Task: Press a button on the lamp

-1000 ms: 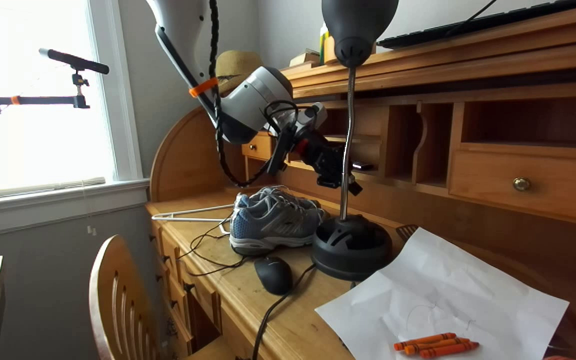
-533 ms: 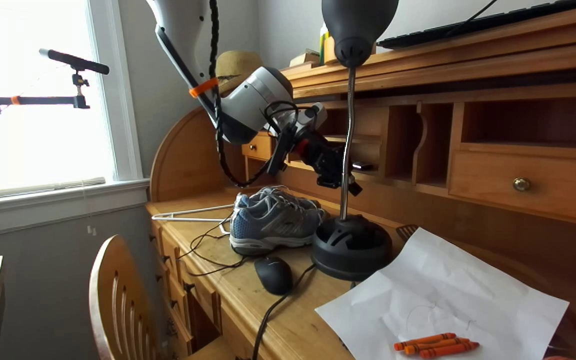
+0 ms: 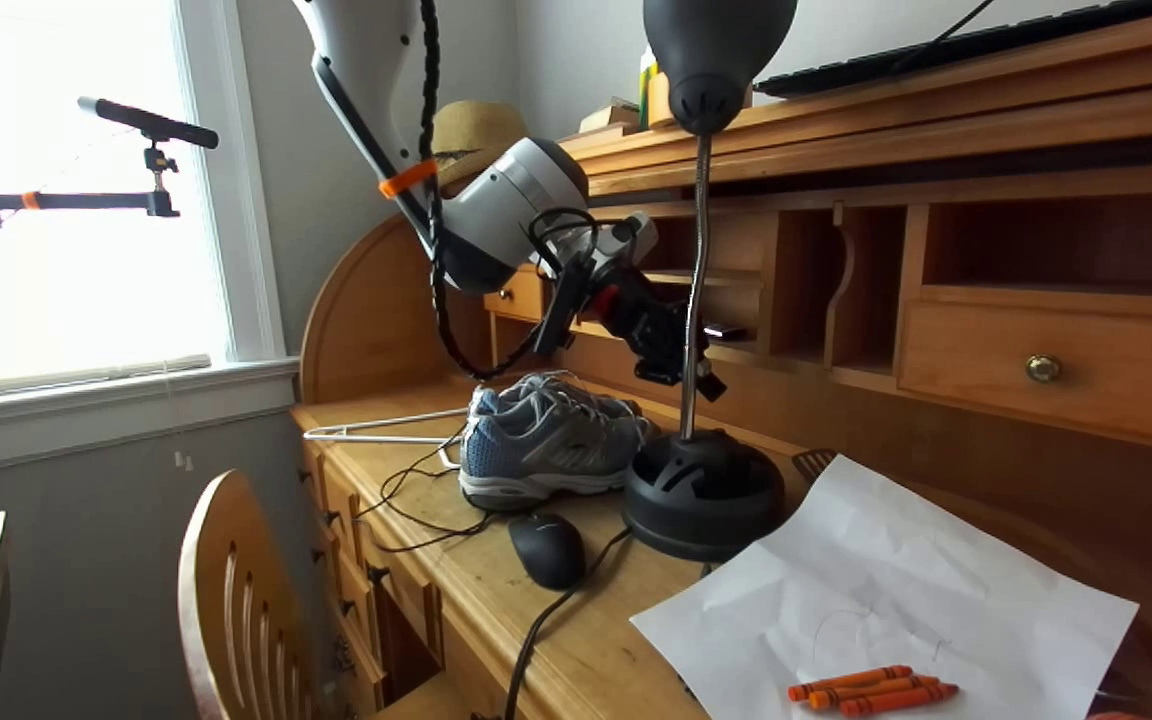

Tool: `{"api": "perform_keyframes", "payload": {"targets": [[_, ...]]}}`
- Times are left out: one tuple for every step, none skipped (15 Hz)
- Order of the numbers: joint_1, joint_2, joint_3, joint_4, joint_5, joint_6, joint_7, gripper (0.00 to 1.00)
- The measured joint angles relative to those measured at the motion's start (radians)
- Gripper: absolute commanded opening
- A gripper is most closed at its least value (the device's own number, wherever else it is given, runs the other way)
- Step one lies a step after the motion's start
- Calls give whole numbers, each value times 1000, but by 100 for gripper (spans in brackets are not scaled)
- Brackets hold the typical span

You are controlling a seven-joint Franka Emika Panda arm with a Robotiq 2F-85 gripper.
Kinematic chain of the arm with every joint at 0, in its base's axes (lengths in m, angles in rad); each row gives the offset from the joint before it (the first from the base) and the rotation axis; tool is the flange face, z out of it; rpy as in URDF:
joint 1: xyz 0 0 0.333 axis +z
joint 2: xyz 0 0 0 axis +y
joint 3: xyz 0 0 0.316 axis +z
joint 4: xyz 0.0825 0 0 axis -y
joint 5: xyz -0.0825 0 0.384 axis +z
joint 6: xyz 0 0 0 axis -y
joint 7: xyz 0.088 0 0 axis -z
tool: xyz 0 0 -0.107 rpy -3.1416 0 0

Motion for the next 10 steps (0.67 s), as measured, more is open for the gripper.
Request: {"api": "perform_keyframes", "payload": {"targets": [[-4,3,0,0,0,2,1,0],[-7,7,0,0,0,4,3,0],[-11,10,0,0,0,10,5,0],[-15,14,0,0,0,21,6,0],[-19,17,-1,0,0,35,7,0],[-22,20,-1,0,0,49,8,0],[-25,23,-2,0,0,61,9,0],[-28,25,-2,0,0,71,9,0],[-30,27,-3,0,0,80,9,0],[-33,29,-4,0,0,87,9,0]]}}
